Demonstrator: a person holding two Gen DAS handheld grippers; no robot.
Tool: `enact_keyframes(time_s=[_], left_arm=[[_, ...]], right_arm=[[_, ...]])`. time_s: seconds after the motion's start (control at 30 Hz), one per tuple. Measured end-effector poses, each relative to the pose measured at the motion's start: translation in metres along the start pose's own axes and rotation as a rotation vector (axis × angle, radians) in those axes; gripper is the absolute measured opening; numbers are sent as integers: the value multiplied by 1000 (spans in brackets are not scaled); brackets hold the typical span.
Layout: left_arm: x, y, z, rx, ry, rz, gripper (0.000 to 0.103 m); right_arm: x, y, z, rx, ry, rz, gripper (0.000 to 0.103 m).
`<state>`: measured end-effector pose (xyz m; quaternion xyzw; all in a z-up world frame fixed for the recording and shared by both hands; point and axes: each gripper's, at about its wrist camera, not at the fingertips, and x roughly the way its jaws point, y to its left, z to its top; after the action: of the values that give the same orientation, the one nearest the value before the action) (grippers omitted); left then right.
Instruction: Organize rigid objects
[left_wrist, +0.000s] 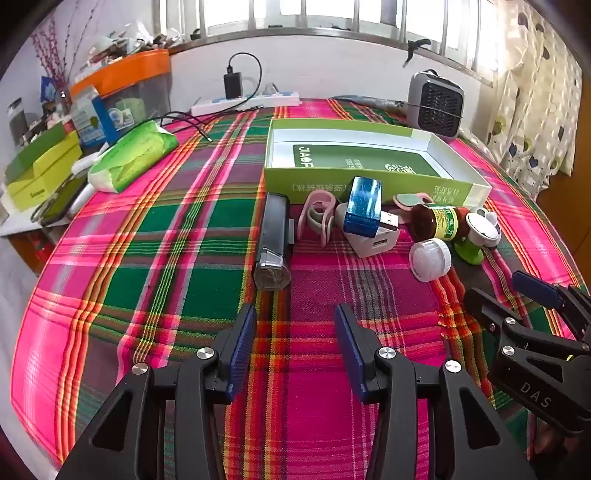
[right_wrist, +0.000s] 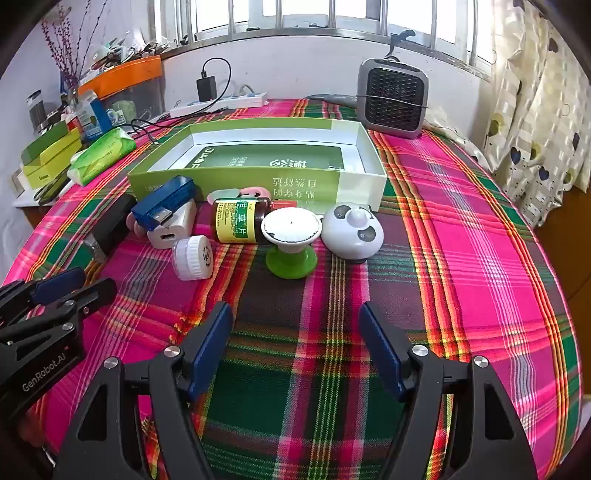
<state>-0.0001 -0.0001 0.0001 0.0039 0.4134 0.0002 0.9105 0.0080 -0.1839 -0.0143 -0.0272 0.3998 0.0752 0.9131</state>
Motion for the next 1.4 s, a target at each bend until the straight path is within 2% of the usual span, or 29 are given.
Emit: enact_keyframes(time_s=[1.1, 1.4], left_arm=[[0, -2, 1, 7, -16, 7, 43], [-2, -1, -1, 20, -22, -14, 43]], right_arm=[[-1, 0, 0, 2, 0, 3, 71], [-1, -1, 1, 3, -1, 3, 71]])
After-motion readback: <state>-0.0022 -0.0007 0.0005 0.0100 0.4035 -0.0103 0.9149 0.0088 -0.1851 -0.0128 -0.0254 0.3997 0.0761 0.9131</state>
